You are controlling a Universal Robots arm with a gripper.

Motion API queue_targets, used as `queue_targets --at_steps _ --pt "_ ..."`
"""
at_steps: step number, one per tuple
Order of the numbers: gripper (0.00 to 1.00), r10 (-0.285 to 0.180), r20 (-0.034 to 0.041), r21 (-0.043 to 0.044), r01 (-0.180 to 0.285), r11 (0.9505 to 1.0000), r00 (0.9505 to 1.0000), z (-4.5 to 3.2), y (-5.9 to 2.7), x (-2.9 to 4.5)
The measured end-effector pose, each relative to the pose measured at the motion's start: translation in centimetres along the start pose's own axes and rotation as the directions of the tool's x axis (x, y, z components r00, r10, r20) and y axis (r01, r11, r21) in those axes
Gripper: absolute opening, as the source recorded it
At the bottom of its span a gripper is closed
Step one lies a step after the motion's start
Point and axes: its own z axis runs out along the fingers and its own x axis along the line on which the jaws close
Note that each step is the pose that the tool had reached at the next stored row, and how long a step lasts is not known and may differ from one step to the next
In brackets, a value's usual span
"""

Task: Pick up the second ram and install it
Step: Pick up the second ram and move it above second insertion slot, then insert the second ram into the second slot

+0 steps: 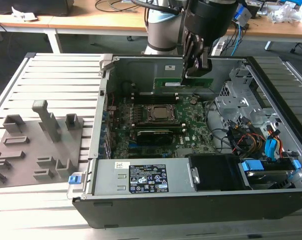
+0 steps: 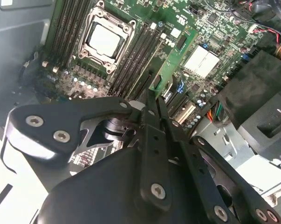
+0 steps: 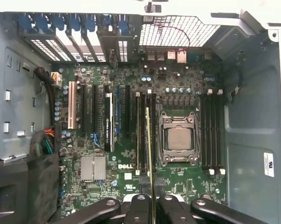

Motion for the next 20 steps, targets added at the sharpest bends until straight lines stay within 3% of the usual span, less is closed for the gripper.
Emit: queue_targets --at_steps 5,20 --pt "0.14 0.000 -0.0001 -0.0001 0.000 1.0000 1.0000 1.09 -0.09 -0.02" --pt "0.14 0.000 0.0002 0.0000 0.000 1.0000 1.0000 1.18 -0.10 -0.01"
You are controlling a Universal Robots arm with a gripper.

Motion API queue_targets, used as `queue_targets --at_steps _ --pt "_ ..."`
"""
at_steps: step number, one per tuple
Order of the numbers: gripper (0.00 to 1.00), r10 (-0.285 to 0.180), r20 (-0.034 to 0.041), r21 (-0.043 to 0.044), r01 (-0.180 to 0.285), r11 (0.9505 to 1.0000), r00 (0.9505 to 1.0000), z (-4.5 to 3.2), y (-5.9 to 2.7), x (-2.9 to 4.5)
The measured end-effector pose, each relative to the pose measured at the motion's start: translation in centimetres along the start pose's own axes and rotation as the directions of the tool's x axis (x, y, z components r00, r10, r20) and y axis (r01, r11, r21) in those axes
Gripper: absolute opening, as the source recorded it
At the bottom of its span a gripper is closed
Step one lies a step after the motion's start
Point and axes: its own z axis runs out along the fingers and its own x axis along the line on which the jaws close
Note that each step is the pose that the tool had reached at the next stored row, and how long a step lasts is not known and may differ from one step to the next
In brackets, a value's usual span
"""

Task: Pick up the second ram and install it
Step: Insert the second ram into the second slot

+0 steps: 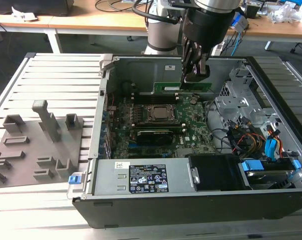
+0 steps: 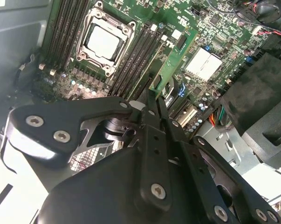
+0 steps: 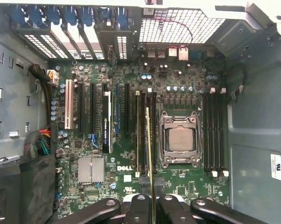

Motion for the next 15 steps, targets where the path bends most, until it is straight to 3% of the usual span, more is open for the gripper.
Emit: queue_targets --at_steps 1,2,8,15 --pt "0.14 -0.001 0.0117 0.0000 0.001 1.0000 0.9999 0.08 0.01 0.00" --pt "0.14 -0.001 0.0169 -0.0002 0.001 1.0000 0.9999 0.22 0.02 0.01" --pt "0.14 -0.002 0.0184 -0.0002 0.002 1.0000 0.9998 0.78 0.10 0.04" --pt "0.14 -0.001 0.0183 -0.0002 0.001 1.0000 0.9998 2.18 -0.01 0.10"
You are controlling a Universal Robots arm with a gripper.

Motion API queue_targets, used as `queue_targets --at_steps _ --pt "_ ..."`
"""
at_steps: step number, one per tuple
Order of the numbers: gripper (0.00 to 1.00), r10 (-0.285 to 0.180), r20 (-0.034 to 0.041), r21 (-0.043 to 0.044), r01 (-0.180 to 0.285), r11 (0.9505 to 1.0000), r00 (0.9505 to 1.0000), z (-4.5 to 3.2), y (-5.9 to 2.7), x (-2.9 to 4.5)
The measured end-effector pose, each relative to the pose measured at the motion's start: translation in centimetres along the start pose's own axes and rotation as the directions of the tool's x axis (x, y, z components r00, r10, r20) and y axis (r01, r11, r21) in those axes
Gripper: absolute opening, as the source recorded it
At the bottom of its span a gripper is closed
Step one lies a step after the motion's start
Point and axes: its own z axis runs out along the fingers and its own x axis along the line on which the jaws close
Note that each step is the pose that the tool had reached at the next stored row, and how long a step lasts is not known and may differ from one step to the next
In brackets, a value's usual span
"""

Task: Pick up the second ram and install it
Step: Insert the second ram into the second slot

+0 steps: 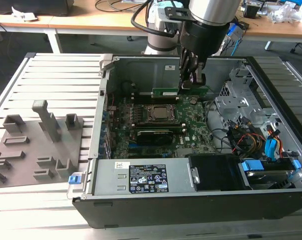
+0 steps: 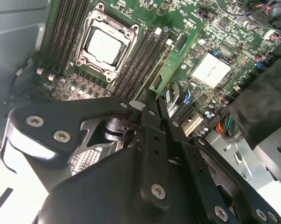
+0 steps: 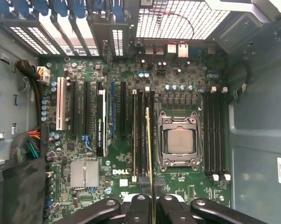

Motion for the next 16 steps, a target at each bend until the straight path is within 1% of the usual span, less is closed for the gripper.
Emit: queue_targets --at_steps 3,4,16 --pt "0.14 0.000 0.0001 0.0000 0.000 1.0000 1.0000 1.01 -0.08 0.07" --pt "0.14 0.000 0.0000 0.0000 0.000 1.0000 1.0000 1.19 -0.09 0.08" --pt "0.14 0.000 0.0000 0.0000 0.000 1.0000 1.0000 2.54 -0.20 0.17"
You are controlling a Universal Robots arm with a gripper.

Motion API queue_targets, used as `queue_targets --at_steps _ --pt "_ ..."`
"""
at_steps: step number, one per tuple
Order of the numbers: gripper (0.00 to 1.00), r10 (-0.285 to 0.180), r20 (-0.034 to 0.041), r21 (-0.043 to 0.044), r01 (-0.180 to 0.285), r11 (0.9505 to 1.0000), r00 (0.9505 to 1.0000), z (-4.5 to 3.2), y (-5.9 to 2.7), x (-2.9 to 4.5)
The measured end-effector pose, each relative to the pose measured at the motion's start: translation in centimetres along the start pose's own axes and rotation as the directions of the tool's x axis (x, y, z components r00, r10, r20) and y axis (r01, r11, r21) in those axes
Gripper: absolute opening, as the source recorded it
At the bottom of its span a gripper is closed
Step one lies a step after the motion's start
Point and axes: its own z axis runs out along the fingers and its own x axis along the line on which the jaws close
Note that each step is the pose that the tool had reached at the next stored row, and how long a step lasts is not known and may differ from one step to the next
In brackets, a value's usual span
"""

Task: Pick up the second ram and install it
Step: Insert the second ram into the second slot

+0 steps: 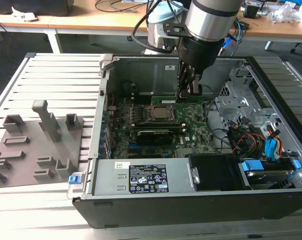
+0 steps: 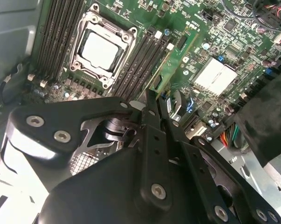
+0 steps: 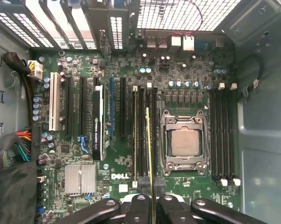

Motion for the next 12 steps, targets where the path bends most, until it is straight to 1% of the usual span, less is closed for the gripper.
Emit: queue_targets --at_steps 6,9,12 --pt "0.14 0.000 0.0000 0.0001 0.000 1.0000 1.0000 0.75 -0.06 0.05" --pt "0.14 0.000 0.0001 0.0001 0.000 1.0000 1.0000 1.36 -0.11 0.09" --pt "0.14 0.000 0.0000 0.0000 0.000 1.0000 1.0000 1.68 -0.13 0.11"
